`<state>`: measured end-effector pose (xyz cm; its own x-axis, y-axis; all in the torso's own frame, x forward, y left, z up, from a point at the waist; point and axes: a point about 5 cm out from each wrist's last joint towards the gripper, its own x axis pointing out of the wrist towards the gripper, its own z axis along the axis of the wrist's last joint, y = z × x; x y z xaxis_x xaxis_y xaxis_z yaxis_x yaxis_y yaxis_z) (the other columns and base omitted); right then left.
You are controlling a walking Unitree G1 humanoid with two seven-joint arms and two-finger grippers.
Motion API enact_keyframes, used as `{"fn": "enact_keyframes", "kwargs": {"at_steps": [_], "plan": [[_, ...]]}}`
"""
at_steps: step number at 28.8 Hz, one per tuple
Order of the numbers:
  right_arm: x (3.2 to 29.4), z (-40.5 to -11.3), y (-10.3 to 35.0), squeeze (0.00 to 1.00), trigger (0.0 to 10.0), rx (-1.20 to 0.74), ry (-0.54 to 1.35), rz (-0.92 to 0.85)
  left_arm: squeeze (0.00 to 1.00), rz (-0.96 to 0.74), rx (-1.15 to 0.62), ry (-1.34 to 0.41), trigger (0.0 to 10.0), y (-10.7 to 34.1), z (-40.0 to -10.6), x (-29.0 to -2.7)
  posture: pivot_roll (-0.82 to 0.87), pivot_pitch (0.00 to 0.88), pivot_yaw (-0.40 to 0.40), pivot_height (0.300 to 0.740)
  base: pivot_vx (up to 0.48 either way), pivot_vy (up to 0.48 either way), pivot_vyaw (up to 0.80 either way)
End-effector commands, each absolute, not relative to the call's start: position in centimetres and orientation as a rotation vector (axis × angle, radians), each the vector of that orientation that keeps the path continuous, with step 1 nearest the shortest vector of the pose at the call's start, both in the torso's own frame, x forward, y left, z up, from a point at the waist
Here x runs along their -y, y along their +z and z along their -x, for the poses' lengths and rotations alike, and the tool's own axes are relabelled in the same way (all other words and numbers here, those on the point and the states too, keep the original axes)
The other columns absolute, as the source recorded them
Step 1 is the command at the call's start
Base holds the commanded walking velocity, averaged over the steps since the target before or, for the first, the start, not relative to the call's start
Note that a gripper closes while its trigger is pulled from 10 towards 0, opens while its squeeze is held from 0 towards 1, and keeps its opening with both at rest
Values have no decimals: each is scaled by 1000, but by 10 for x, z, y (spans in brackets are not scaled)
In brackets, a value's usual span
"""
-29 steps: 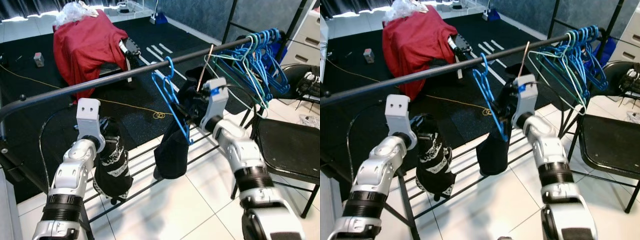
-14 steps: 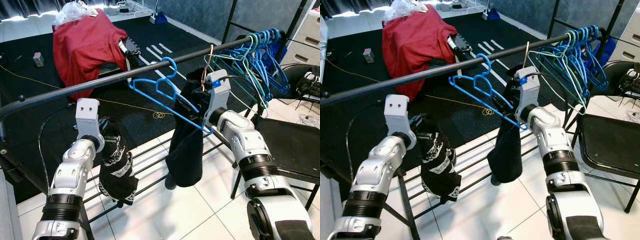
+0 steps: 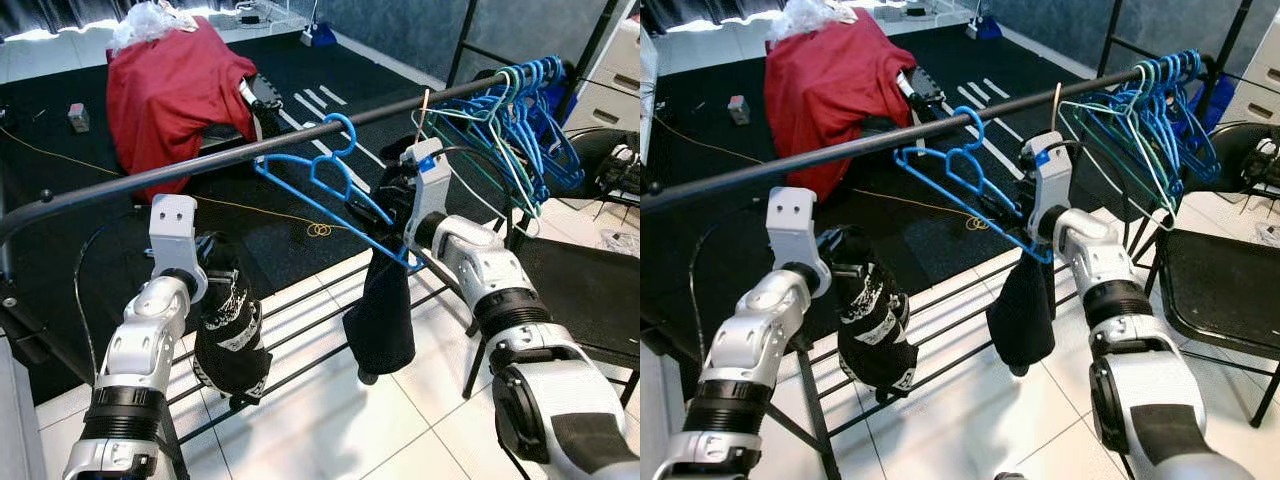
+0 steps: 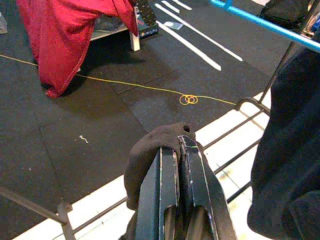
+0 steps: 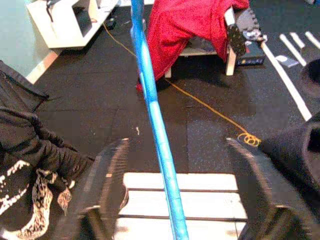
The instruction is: Hang hanger
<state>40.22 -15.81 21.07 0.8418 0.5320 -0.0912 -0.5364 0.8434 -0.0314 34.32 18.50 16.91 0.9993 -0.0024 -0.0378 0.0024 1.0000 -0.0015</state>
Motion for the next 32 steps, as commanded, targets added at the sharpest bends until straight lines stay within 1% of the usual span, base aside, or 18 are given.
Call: {"fn": "enact_keyframes", "kwargs": {"at_steps": [1,2,22,29,32], "plan": [[160,-403,215,0,1647,-72,565,73,0,-19,-25,17,10000,173,-342,-192,-79,126,-13,740,0,0,0],[162,-404,214,0,10000,-93,565,103,0,-21,-28,18,10000,173,-342,-192,-80,130,-16,740,0,0,0],[172,-409,227,0,10000,-101,569,171,0,-24,-30,13,10000,173,-343,-190,-87,122,-16,740,0,0,0],[160,-408,225,0,10000,-135,671,196,0,-29,-30,14,10000,173,-344,-190,-83,105,-19,740,0,0,0],[159,-407,224,0,10000,-143,686,198,0,-30,-30,15,10000,173,-343,-191,-83,105,-19,740,0,0,0]]}}
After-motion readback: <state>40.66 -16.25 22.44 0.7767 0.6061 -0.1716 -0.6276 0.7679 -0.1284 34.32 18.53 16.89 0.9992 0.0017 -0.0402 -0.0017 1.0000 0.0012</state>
